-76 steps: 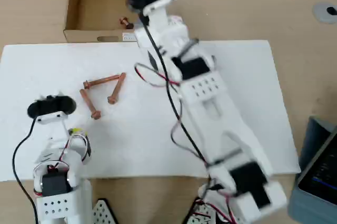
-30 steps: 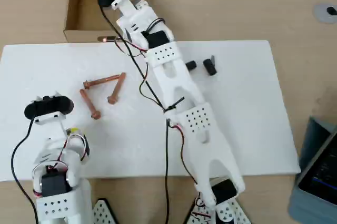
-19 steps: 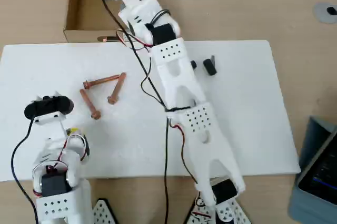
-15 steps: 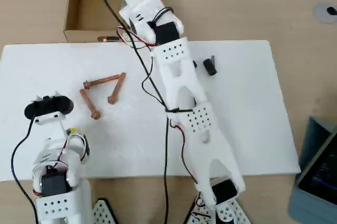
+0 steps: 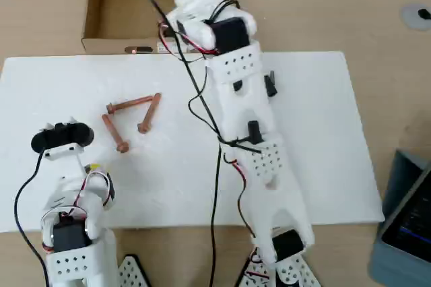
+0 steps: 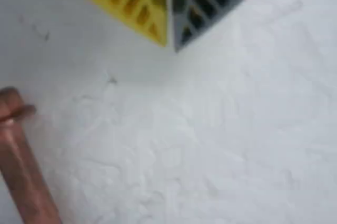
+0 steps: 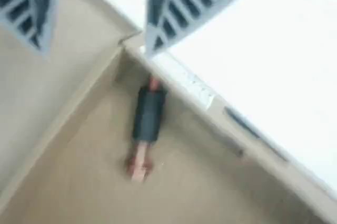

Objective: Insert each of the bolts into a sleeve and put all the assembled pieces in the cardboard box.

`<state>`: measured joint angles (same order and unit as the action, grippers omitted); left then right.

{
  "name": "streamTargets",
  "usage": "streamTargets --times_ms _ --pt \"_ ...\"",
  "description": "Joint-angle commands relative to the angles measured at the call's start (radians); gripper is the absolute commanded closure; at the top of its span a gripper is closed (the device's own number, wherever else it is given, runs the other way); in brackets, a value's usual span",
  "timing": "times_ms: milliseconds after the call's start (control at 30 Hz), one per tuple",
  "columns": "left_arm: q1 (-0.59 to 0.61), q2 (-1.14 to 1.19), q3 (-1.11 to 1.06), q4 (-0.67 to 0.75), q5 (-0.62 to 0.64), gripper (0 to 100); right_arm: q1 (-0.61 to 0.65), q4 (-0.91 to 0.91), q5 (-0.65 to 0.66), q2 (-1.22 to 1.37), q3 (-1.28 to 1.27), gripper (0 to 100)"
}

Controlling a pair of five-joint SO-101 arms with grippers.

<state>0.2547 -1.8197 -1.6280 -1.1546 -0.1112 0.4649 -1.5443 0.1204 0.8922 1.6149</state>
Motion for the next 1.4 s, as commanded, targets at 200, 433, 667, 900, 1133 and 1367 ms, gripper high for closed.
streamTargets --times_ms 200,433,667,900,1133,1367 --pt "0.006 -0.005 0.005 0.021 -0.006 100 -0.077 -0.244 -0.080 -0.239 0.028 86.8" --pt "0.006 -0.005 0.005 0.021 -0.006 100 -0.087 -0.244 -0.084 -0.432 -0.228 86.8" --pt "0.006 -0.005 0.005 0.021 -0.006 100 -0.143 -0.244 -0.078 -0.743 -0.765 86.5" --pt "0.006 -0.005 0.005 0.021 -0.006 100 -0.208 -0.241 -0.078 -0.963 -1.205 86.5" --pt "0.006 -0.005 0.005 0.021 -0.006 100 -0.306 -0.216 -0.058 -0.992 -1.555 86.5" --pt "0.006 -0.005 0.005 0.021 -0.006 100 -0.314 -0.015 0.040 -0.969 -1.785 86.5"
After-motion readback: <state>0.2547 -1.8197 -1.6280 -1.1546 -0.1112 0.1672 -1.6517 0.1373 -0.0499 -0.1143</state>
